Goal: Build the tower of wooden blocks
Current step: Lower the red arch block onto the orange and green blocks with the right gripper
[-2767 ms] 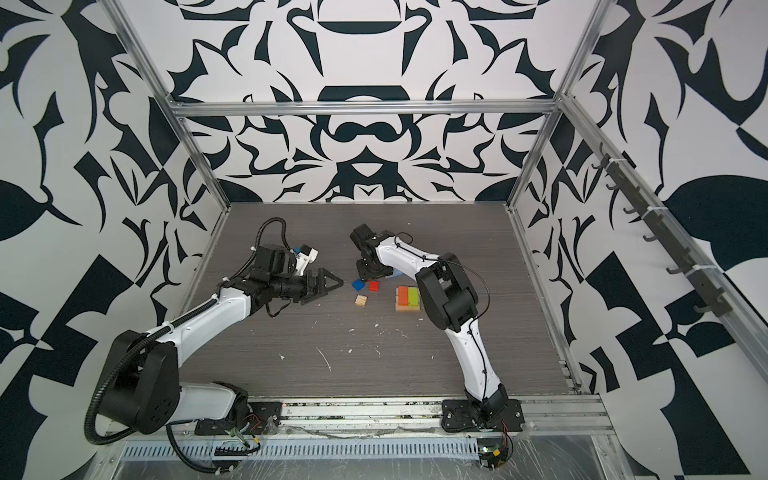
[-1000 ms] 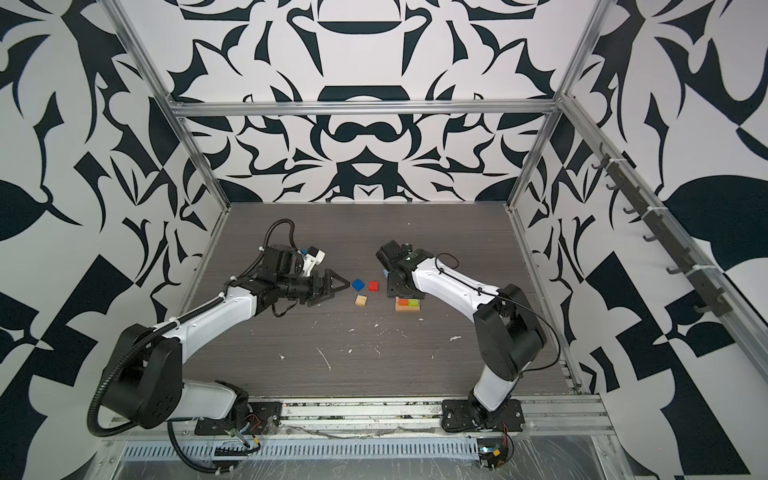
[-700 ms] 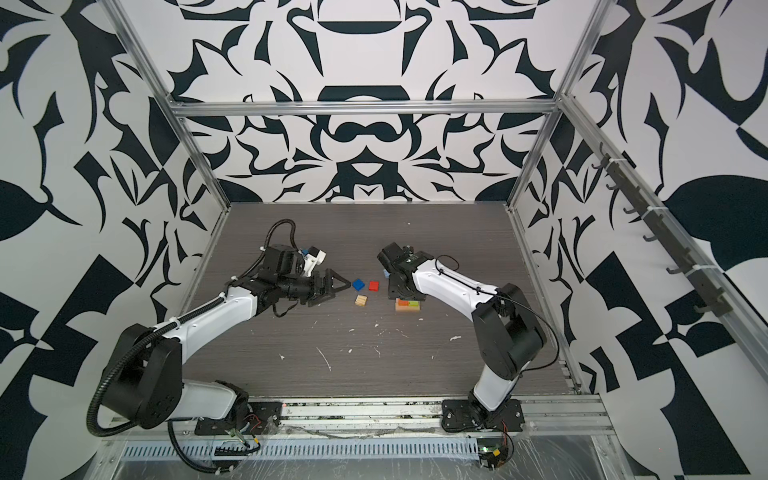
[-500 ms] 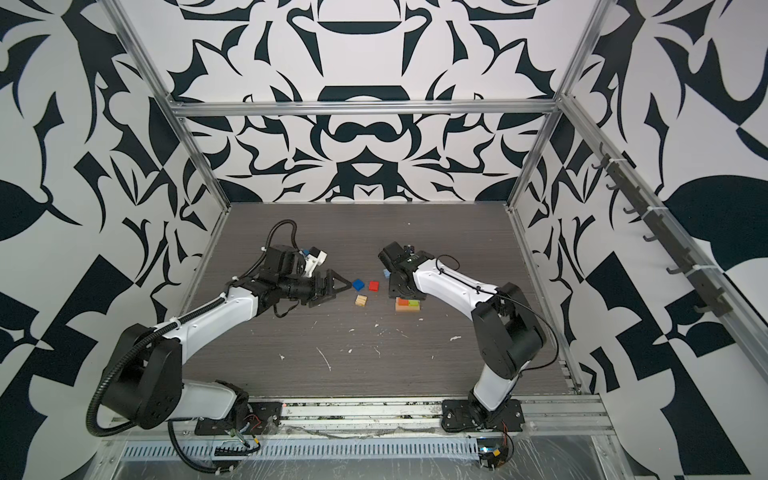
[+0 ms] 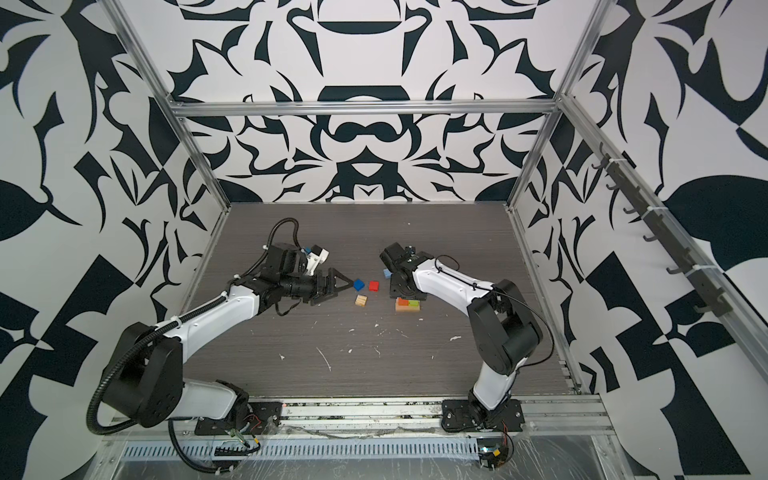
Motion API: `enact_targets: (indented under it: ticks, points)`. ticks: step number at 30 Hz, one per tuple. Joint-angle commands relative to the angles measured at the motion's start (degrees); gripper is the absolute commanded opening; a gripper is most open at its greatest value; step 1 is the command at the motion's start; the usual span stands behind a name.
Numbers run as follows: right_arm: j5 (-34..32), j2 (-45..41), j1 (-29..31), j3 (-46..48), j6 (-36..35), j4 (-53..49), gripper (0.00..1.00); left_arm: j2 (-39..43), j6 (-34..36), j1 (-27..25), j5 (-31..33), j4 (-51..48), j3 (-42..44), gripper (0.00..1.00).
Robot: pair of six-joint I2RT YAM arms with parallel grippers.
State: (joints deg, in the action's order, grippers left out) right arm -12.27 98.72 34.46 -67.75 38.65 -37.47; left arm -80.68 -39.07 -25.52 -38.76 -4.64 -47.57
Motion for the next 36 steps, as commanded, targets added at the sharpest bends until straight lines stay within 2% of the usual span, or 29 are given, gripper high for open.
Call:
enact_targets:
  ticks: [1,36]
  points:
    - [-0.9,-0.1,-0.4,0.2,-0.8,0.5,0.39,-0.3,0.0,-0.2,0.1,0.3,-1.5,0.99]
    - [-1.5,1.9,-1.2,-0.4,-1.6,0.6,0.43,-0.4,0.2,-0.5,0.5,0.1,-1.5,1.0]
